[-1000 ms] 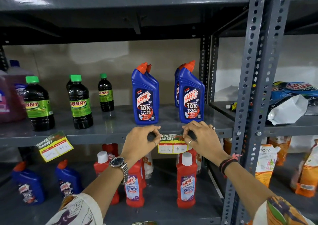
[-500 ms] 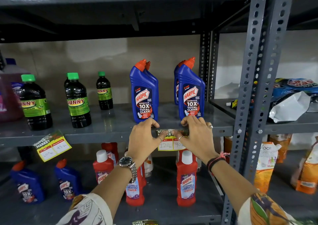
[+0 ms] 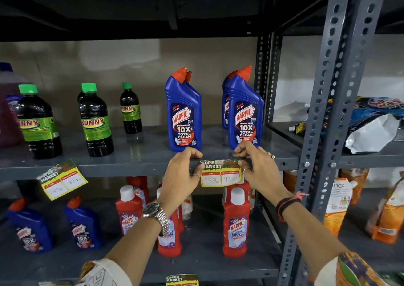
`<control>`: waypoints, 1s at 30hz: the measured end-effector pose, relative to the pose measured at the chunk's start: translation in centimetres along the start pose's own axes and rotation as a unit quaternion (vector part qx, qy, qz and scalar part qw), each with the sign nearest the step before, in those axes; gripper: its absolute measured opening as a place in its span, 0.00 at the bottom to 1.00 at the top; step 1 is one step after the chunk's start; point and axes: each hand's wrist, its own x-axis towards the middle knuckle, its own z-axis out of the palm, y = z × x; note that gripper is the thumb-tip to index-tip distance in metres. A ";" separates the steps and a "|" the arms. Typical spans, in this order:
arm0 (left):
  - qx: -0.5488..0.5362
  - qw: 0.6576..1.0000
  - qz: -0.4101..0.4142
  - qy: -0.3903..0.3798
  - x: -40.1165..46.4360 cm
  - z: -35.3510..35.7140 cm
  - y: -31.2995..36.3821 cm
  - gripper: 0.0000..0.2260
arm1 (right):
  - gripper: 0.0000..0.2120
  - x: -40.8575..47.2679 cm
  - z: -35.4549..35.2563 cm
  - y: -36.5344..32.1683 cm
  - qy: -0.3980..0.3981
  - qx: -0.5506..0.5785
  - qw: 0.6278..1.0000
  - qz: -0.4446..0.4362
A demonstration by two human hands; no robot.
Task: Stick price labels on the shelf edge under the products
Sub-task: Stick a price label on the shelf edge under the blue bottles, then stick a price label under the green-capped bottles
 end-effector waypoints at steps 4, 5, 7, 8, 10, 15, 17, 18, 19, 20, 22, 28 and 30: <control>0.004 0.999 0.011 -0.040 -0.1 -0.8 -0.5 0.12 | 0.15 -0.1 -0.3 0.1 -0.017 0.010 1.000 0.007; 0.006 0.999 0.018 -0.047 -0.3 -1.2 -0.5 0.12 | 0.16 -0.1 -0.4 0.0 -0.019 0.016 1.000 0.011; 0.015 0.999 0.031 -0.042 -0.7 -2.6 -0.9 0.12 | 0.19 -0.2 -0.7 -0.4 -0.024 0.013 0.999 0.021; 0.031 0.998 0.035 -0.029 -1.1 -3.5 -1.5 0.12 | 0.18 -0.4 -0.8 -0.8 -0.024 0.007 0.999 0.024; 0.093 0.995 0.046 -0.002 -1.9 -5.8 -3.5 0.12 | 0.15 -0.6 -0.8 -1.7 -0.010 0.003 0.999 0.031; 0.220 0.973 0.066 0.017 -3.3 -13.7 -10.7 0.14 | 0.10 -0.7 1.9 -6.5 0.020 0.014 0.999 0.031; 0.228 0.971 0.064 0.035 -3.8 -17.4 -13.7 0.15 | 0.09 -0.5 4.0 -9.3 0.018 0.014 0.999 0.024; 0.226 0.971 0.061 0.044 -4.0 -19.3 -15.3 0.15 | 0.09 -0.3 5.2 -10.9 0.017 0.014 1.000 0.021; 0.224 0.972 0.057 0.048 -4.2 -21.0 -16.8 0.15 | 0.09 -0.2 6.4 -12.6 0.016 0.014 1.000 0.017; 0.221 0.973 0.053 0.048 -4.5 -22.6 -18.4 0.16 | 0.09 0.0 7.9 -14.3 0.018 0.016 1.000 0.015; 0.215 0.974 0.052 0.042 -4.9 -25.3 -21.4 0.16 | 0.09 0.4 10.9 -17.9 0.018 0.027 0.999 0.017; 0.215 0.973 0.083 -0.033 -5.2 -30.1 -27.6 0.13 | 0.13 2.6 20.4 -27.1 -0.017 0.055 0.998 0.003; 0.228 0.967 0.101 -0.046 -5.2 -30.3 -27.9 0.14 | 0.14 3.2 22.1 -29.4 -0.013 0.056 0.998 0.010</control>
